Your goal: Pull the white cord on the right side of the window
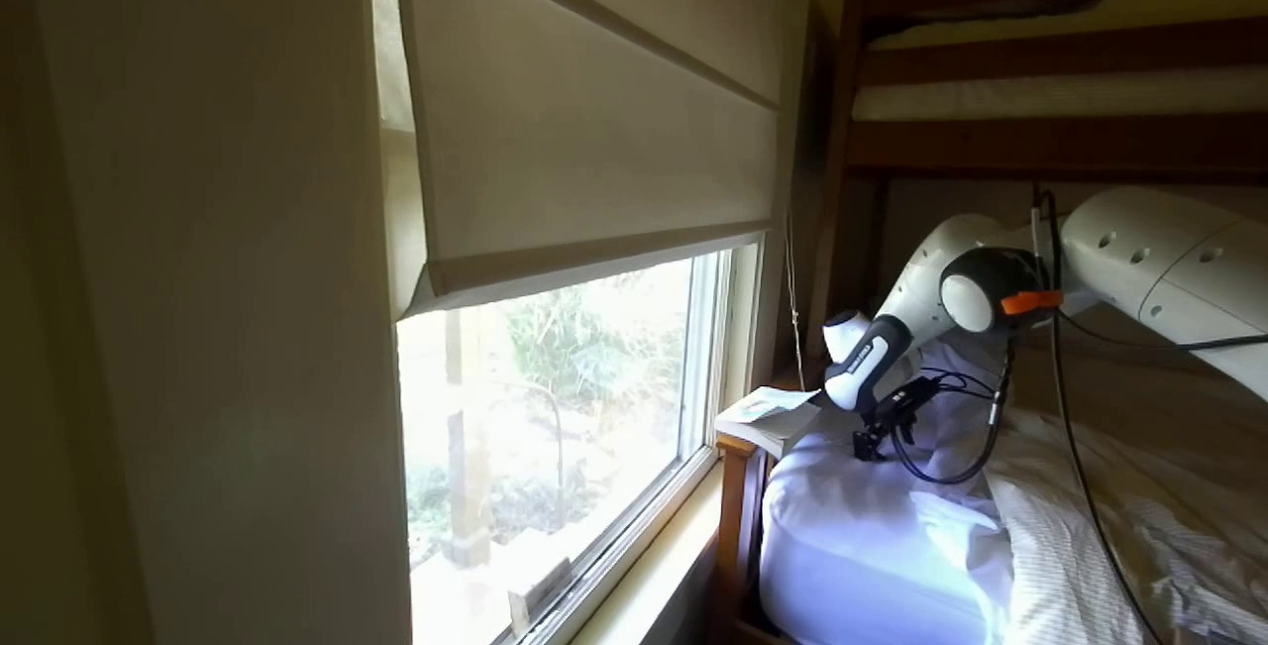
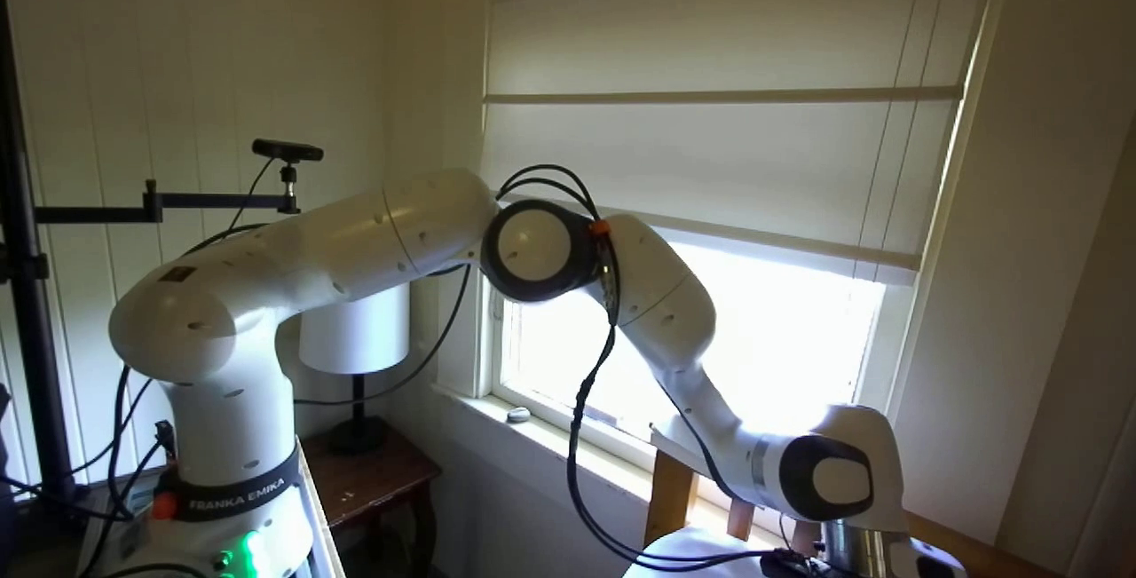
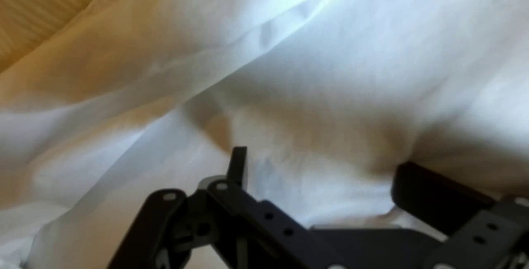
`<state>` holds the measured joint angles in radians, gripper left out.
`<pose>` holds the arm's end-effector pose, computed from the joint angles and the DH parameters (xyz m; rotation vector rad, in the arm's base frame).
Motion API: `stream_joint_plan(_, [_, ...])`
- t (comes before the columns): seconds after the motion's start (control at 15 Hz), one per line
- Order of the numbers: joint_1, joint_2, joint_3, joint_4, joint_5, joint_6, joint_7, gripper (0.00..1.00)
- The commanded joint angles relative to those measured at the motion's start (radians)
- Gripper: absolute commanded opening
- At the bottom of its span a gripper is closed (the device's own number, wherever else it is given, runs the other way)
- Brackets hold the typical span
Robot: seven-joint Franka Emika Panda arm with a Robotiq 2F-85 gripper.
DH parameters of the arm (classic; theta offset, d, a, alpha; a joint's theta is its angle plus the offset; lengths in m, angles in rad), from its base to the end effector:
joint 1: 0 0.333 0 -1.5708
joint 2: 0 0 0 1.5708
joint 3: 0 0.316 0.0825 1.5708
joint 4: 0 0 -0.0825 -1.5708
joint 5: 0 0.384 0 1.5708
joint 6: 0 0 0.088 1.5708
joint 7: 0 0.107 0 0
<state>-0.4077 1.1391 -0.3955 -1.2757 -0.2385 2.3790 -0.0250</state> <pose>0.5599 -0.4797 0.0884 2.5962 -0.5002 -0.2556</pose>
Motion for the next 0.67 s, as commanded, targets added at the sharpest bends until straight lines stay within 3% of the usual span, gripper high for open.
stream_joint_plan(0.0, [-0.004, -0.162, 0.012, -0.244, -0.093, 0.273, -0.044, 1.00])
stream_joint_plan(0.13, [0.013, -0.218, -0.017, -0.338, -0.119, 0.421, -0.046, 1.00])
stream_joint_plan(0.27, [0.014, -0.295, -0.013, -0.431, -0.118, 0.498, -0.039, 1.00])
stream_joint_plan(0.6, [0.016, -0.510, 0.000, -0.650, -0.050, 0.557, -0.068, 1.00])
